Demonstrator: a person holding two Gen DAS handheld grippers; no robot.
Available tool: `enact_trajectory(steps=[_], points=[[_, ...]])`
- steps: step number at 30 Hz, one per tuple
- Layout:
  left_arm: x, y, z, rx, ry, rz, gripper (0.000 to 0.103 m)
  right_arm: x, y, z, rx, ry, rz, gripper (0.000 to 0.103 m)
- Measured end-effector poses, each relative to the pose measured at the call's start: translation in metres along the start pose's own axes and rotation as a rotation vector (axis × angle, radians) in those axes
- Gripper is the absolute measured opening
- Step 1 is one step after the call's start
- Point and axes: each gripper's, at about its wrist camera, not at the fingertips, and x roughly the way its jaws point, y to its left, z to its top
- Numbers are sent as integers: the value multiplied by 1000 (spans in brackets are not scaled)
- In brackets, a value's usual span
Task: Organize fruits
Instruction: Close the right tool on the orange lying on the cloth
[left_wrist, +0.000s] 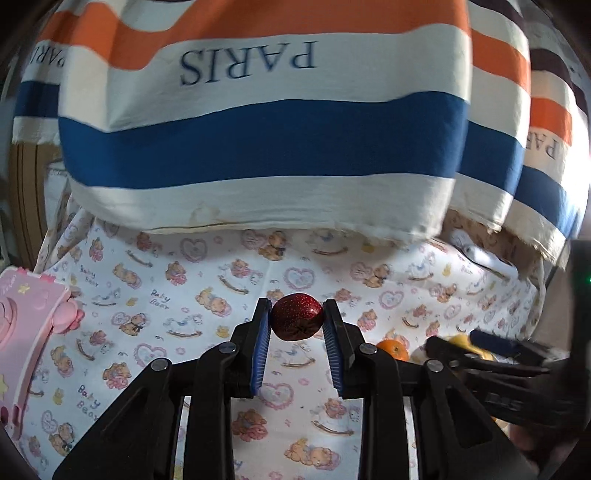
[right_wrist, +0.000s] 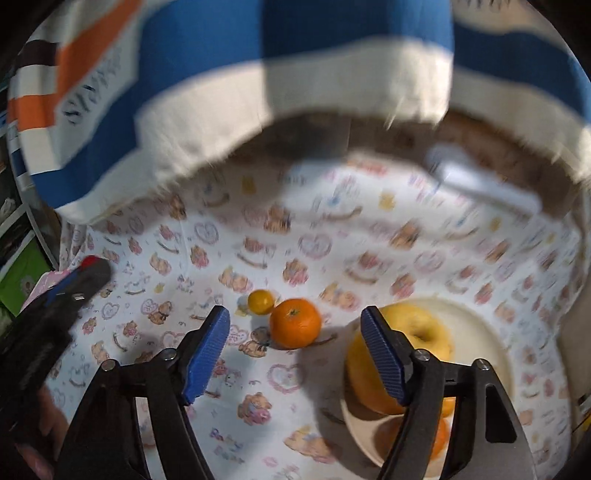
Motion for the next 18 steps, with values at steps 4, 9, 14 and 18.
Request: enact_trajectory(steps=[4, 9, 14, 18], points=[[13, 8, -2, -16, 32, 17, 27, 29, 4, 3, -17, 47, -64, 71], [21, 13, -4, -20, 58, 25, 27, 51, 12, 4, -70, 41, -130, 63], [19, 11, -5, -18, 58, 18, 27, 62, 19, -1, -92, 68, -119, 59], [18, 6, -6, -6, 68, 7, 27, 66, 24, -2, -124, 72, -141, 59]])
